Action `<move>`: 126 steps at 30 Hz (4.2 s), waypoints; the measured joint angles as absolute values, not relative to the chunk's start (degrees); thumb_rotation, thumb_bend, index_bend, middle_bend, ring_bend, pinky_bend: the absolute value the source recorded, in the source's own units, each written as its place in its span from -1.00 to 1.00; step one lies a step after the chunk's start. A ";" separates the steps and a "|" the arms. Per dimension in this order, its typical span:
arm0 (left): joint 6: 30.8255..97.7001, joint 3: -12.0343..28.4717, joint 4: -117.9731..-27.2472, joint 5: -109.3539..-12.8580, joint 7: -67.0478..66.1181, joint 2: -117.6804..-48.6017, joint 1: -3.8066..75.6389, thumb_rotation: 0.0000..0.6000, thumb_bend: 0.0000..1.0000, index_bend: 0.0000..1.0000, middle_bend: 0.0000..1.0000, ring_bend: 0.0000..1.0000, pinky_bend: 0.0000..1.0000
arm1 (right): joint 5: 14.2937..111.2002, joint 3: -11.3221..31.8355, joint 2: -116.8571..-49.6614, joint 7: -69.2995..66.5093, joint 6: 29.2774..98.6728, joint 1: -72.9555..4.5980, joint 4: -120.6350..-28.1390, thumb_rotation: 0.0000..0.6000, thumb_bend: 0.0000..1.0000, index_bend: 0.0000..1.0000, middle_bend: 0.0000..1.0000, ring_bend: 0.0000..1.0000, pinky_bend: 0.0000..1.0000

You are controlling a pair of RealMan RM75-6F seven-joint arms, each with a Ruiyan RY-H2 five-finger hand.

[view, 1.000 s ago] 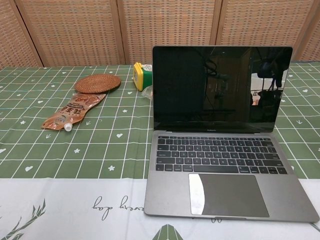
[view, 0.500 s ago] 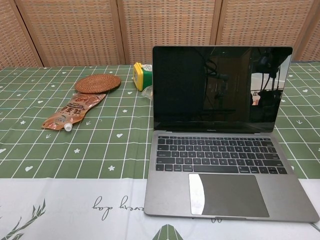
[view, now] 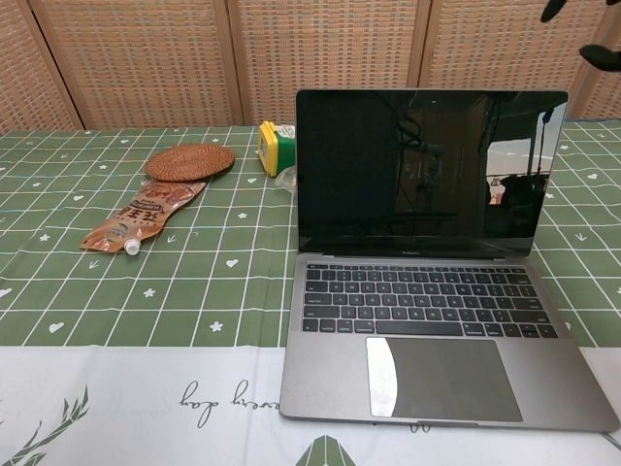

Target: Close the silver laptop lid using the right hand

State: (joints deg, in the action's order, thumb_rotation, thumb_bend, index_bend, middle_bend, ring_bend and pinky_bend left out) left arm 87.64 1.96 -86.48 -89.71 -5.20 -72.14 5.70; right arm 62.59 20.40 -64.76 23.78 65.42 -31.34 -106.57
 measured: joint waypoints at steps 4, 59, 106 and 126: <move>87.35 2.12 -86.41 -89.23 -5.13 -72.14 5.80 1.00 -0.73 -1.00 -1.00 -1.00 -1.00 | 53.88 22.46 -65.13 30.09 62.81 -36.53 -107.61 1.00 0.81 -0.48 -0.73 -0.82 -0.74; 84.80 1.49 -87.26 -88.27 -4.21 -70.59 6.95 1.00 -0.72 -1.00 -1.00 -1.00 -1.00 | 2.19 18.07 -68.51 65.89 76.69 -65.86 -118.54 1.00 1.00 0.36 0.13 -0.04 0.03; 85.60 0.91 -87.84 -89.48 -3.39 -69.85 6.77 1.00 -0.72 -1.00 -1.00 -1.00 -1.00 | -19.36 22.39 -66.22 67.46 81.20 -74.52 -126.95 1.00 1.00 0.31 0.04 -0.11 -0.01; 85.59 0.88 -87.89 -89.56 -3.19 -69.76 6.77 1.00 -0.72 -1.00 -1.00 -1.00 -1.00 | -28.60 23.34 -65.58 69.49 76.85 -76.52 -127.26 1.00 1.00 0.31 0.04 -0.11 -0.01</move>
